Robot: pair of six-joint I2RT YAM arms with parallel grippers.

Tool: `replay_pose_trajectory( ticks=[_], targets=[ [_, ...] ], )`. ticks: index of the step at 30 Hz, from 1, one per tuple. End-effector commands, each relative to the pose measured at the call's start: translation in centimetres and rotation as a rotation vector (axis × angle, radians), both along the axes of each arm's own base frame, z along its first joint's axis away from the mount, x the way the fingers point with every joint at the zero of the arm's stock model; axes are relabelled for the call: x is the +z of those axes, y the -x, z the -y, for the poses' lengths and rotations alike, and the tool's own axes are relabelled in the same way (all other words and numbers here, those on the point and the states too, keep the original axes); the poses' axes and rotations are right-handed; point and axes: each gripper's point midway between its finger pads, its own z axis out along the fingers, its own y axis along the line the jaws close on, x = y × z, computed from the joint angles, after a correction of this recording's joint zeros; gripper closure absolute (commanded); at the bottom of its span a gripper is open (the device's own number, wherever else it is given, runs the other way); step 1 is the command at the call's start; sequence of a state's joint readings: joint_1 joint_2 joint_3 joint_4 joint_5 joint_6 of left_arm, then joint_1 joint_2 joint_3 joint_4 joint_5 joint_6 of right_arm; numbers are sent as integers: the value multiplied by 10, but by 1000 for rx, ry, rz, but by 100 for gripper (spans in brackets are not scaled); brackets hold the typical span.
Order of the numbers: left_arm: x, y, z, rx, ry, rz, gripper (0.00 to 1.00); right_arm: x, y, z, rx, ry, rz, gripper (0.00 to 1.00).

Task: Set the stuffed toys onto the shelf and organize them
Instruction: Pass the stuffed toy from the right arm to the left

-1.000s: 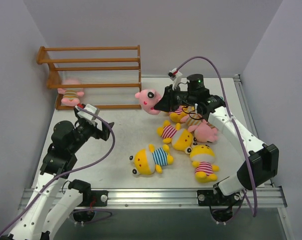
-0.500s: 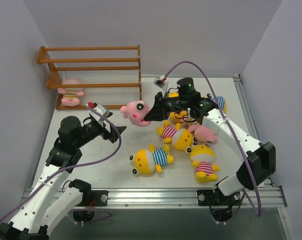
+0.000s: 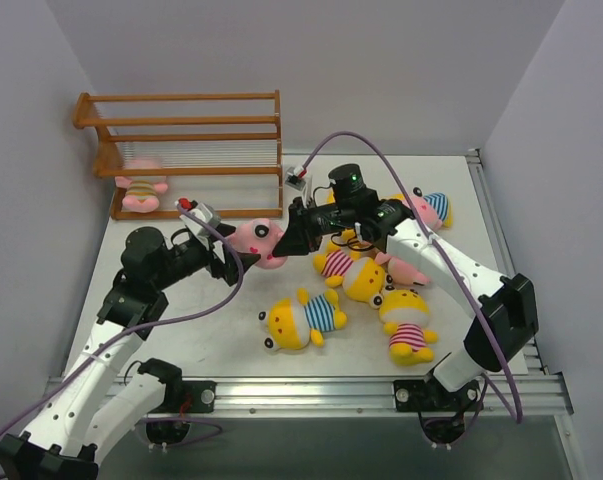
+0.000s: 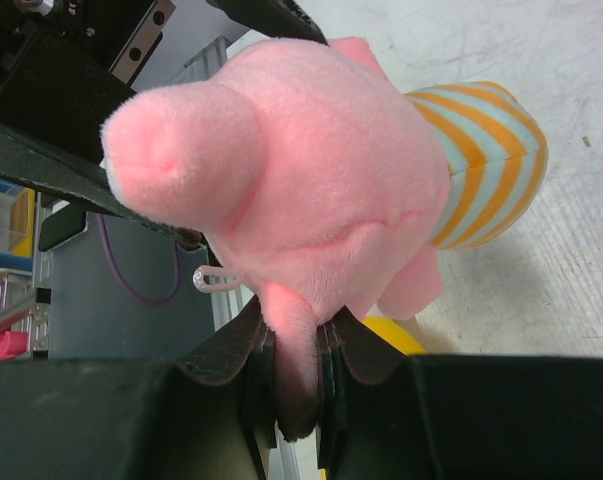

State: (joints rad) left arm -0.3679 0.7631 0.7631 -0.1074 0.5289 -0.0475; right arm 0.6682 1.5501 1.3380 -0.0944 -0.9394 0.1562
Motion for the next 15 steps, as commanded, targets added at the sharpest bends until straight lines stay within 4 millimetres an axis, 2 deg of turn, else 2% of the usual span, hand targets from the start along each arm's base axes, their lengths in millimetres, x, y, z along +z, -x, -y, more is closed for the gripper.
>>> replay_pose_trajectory(
  ticks=[1, 3, 4, 7, 8, 9, 11, 12, 15],
  targets=[
    [14, 3, 7, -39, 30, 28, 3, 23, 3, -12, 42, -58, 71, 100],
    [12, 3, 8, -43, 32, 18, 0, 24, 4, -13, 43, -59, 71, 100],
    [13, 4, 8, -46, 36, 17, 7, 24, 4, -13, 42, -59, 73, 100],
    [15, 4, 10, -52, 52, 11, 29, 24, 5, -15, 44, -59, 78, 100],
    [15, 3, 11, -52, 56, 5, 44, 24, 7, -16, 47, -59, 77, 100],
    [14, 3, 11, -52, 56, 0, 51, 25, 5, -16, 41, -62, 83, 100],
    [15, 3, 11, -51, 61, -8, 64, 23, 4, -16, 27, -55, 84, 94],
    [14, 3, 11, -47, 64, -15, 78, 24, 3, -15, 18, -56, 91, 92],
    [17, 1, 9, -23, 89, -28, 97, 25, 0, -13, -16, -55, 113, 78]
  ],
)
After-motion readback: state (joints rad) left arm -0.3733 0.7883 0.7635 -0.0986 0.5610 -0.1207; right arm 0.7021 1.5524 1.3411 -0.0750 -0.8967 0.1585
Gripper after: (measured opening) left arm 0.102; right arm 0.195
